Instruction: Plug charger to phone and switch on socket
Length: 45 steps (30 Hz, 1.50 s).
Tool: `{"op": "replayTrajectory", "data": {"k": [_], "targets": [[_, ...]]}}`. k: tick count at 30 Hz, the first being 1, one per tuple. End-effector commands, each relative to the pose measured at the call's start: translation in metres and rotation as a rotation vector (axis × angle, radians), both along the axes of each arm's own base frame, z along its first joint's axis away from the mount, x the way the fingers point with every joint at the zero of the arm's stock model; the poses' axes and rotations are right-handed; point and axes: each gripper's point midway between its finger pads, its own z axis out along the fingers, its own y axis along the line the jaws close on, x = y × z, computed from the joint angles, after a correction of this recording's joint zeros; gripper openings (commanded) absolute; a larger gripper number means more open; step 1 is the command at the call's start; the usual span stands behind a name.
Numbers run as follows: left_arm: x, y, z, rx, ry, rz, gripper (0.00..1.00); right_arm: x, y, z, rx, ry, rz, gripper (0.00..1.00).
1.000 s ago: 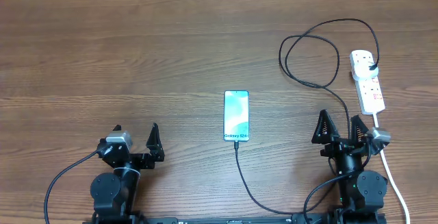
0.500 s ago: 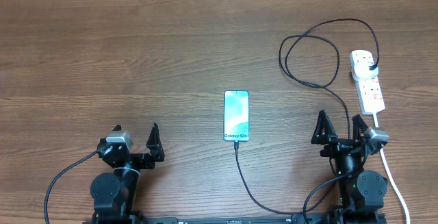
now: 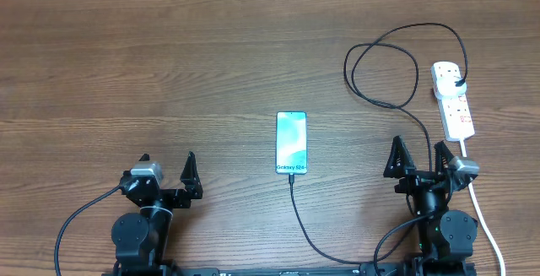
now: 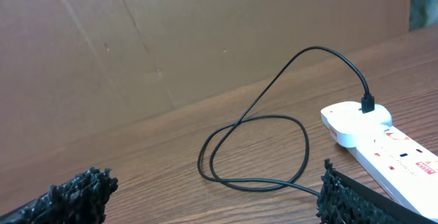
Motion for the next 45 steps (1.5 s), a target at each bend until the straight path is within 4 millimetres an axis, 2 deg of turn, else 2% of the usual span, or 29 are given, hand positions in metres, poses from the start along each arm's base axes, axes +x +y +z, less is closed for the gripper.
{"op": "replayTrajectory", "data": {"k": [1, 10, 16, 21, 35, 45], "targets": [[-0.001, 0.000, 0.001, 0.019, -0.005, -0.007, 0.99, 0.000, 0.001, -0.001, -0.011, -0.006, 0.004, 1.00], [-0.001, -0.002, 0.005, 0.020, -0.025, -0.017, 1.00, 0.000, 0.001, -0.001, -0.011, -0.006, 0.004, 1.00], [0.000, -0.011, 0.009, 0.074, -0.064, -0.062, 0.99, 0.000, 0.001, -0.001, -0.011, -0.006, 0.004, 1.00], [0.005, -0.011, 0.013, 0.074, -0.128, -0.059, 1.00, 0.000, 0.001, -0.001, -0.011, -0.006, 0.004, 1.00], [0.006, -0.008, 0.011, 0.181, -0.131, -0.055, 1.00, 0.000, 0.001, -0.001, -0.011, -0.006, 0.004, 1.00], [0.006, -0.008, 0.011, 0.177, -0.133, -0.052, 1.00, 0.000, 0.001, -0.001, -0.011, -0.006, 0.004, 1.00]]}}
